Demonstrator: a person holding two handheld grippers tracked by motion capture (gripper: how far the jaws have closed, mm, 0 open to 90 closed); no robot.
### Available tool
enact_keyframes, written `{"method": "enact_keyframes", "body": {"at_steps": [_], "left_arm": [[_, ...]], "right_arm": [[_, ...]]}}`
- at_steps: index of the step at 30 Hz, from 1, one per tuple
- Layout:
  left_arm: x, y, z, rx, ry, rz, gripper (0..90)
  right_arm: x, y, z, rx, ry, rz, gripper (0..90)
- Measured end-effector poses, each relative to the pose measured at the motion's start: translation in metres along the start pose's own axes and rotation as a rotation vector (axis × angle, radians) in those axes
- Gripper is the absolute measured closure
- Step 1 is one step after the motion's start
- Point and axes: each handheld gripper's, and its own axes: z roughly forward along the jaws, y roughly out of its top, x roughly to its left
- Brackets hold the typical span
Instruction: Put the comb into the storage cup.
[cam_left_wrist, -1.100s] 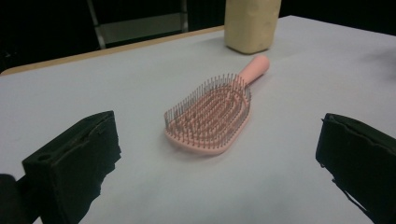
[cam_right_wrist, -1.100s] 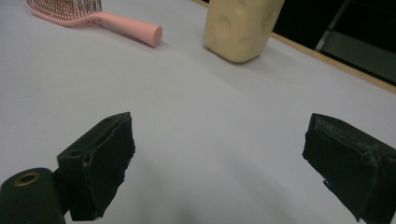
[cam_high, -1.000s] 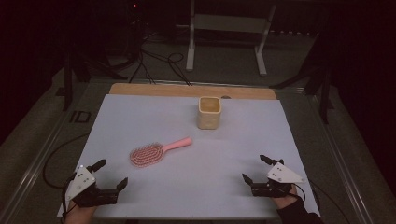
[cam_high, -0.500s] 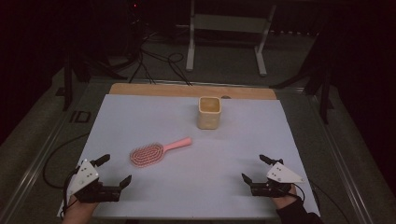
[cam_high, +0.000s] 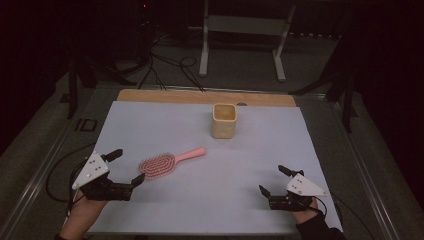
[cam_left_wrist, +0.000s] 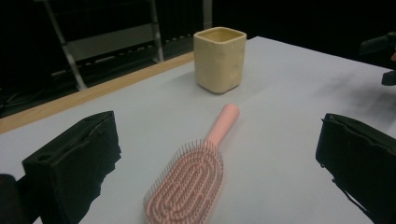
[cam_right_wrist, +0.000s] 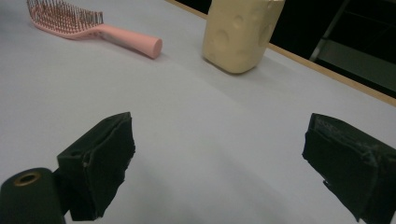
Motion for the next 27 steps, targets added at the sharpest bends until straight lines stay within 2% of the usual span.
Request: {"method": "enact_keyframes", "body": {"at_steps": [4, 10, 19, 22, 24, 27], "left_arm": [[0.0, 0.011, 0.008, 0.012, -0.02, -0.017, 0.0], [-0.001, 0.026, 0.023, 0.036, -0.053, -0.022, 0.0], [0.002, 0.046, 0.048, 0.051, -0.119, -0.018, 0.0], [0.001, 0.052, 0.056, 0.057, -0.129, -0.017, 0.0], [0.0, 0.057, 0.066, 0.081, -0.14, 0.002, 0.0], [-0.001, 0.059, 0.073, 0.092, -0.155, 0.003, 0.0]], "right_arm": [[0.0, -0.001, 0.001, 0.002, 0.008, 0.005, 8.5], [0.0, 0.0, 0.001, -0.003, 0.012, 0.006, 8.5], [-0.001, 0.0, 0.001, -0.01, 0.014, 0.016, 8.5], [-0.001, 0.0, 0.001, -0.01, 0.017, 0.013, 8.5], [-0.001, 0.0, 0.001, -0.012, 0.017, 0.019, 8.5], [-0.001, 0.0, 0.001, -0.008, 0.021, 0.015, 8.5]]}}
